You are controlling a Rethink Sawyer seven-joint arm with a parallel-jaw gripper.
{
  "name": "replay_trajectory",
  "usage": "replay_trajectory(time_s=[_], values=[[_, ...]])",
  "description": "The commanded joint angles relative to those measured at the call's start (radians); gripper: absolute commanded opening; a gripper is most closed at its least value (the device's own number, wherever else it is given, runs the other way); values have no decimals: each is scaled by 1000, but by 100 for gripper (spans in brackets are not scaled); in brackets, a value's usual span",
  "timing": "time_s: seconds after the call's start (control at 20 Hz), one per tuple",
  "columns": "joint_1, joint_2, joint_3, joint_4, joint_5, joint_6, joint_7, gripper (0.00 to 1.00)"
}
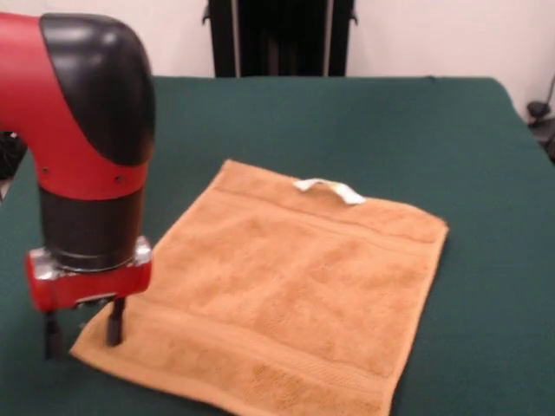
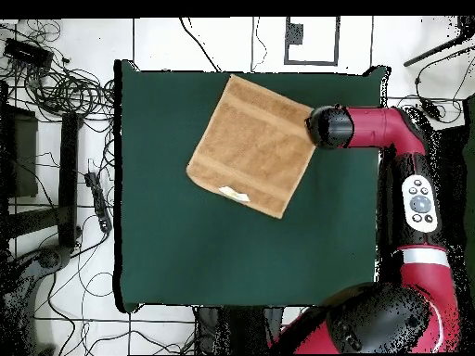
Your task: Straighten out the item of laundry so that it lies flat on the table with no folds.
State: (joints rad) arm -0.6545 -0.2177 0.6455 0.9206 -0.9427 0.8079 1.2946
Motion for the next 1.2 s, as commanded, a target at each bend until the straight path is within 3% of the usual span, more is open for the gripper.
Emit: replay_trajectory(time_s=[0.05, 0.25, 0.35, 0.45, 0.65, 0.8, 1.0, 1.2], values=[[-43, 150, -25, -86, -143, -164, -318, 100], [-56, 184, -74, -41, 8, -9, -177, 100], [-58, 177, -102, 5, 120, 153, -82, 100], [-66, 146, -112, 82, 209, 218, -32, 100], [-26, 27, -169, 194, 298, 315, 31, 100], [0, -38, -190, 249, 346, 321, 78, 100], [27, -52, -213, 262, 359, 263, 115, 100], [14, -18, -208, 285, 318, 49, 97, 100]])
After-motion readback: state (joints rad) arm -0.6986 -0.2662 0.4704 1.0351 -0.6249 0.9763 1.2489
